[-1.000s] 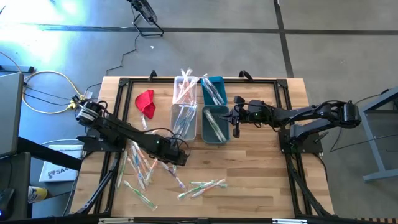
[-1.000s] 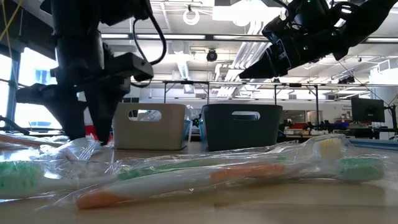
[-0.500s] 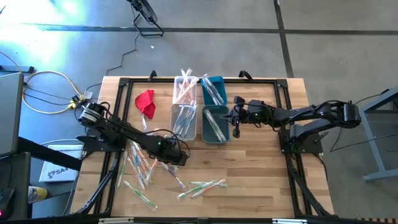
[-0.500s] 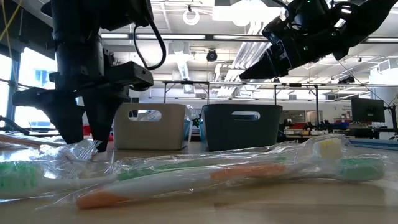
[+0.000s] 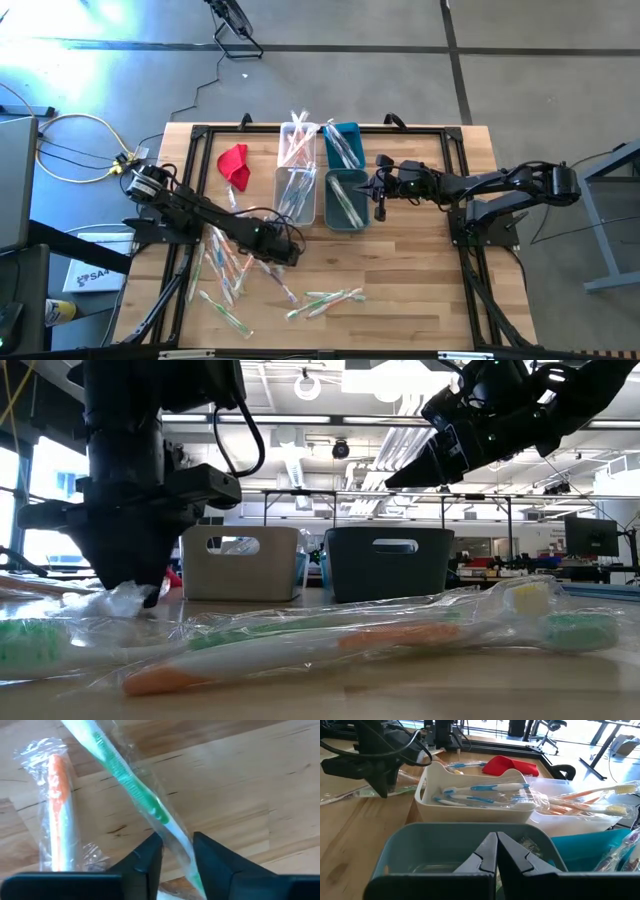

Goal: Pick & Place Toothbrushes
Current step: Put the green toothbrush into the blue bin

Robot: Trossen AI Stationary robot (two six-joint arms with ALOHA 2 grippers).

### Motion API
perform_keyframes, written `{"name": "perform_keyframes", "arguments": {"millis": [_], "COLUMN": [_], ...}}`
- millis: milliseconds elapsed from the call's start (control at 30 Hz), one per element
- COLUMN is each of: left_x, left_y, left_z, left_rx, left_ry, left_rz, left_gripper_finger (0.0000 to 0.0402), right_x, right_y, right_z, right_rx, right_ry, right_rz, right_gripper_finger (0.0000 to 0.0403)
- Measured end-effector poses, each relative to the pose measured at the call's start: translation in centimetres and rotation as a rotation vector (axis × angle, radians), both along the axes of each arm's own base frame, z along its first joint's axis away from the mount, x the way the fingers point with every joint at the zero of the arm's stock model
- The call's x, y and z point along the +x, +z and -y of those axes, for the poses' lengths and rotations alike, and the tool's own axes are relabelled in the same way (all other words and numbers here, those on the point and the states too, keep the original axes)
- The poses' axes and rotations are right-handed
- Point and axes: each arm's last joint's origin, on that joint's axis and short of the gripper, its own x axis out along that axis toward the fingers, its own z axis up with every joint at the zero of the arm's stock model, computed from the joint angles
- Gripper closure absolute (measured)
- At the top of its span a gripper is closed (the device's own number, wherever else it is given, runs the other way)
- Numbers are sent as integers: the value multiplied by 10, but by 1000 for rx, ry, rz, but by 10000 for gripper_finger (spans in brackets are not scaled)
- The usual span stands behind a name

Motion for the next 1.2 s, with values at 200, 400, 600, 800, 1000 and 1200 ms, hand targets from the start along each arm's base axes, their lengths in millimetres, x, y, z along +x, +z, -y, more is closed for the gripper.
{"name": "perform_keyframes", "arguments": {"millis": [200, 400, 600, 800, 1000, 1200], "left_x": [-2, -11, -26, -29, -30, -33], "left_y": [-1, -2, -1, 10, 25, 43], "left_z": [-1, -5, -12, -17, -20, -24], "left_rx": [2, 77, 179, 285, 379, 462], "left_ry": [-11, -26, 24, 53, 69, 47], "left_rz": [-18, -106, -232, -174, -59, 39], "left_gripper_finger": [350, 395, 390, 400, 401, 401], "right_x": [0, 0, 0, 0, 0, 0], "right_y": [0, 0, -1, -1, -1, -1], "right_z": [0, 0, 0, 0, 0, 0], "right_rx": [0, 0, 2, 1, 1, 1], "right_ry": [0, 0, 0, 0, 0, 0], "right_rz": [0, -1, -8, -7, -6, -6], "right_gripper_finger": [400, 400, 400, 400, 400, 400]}}
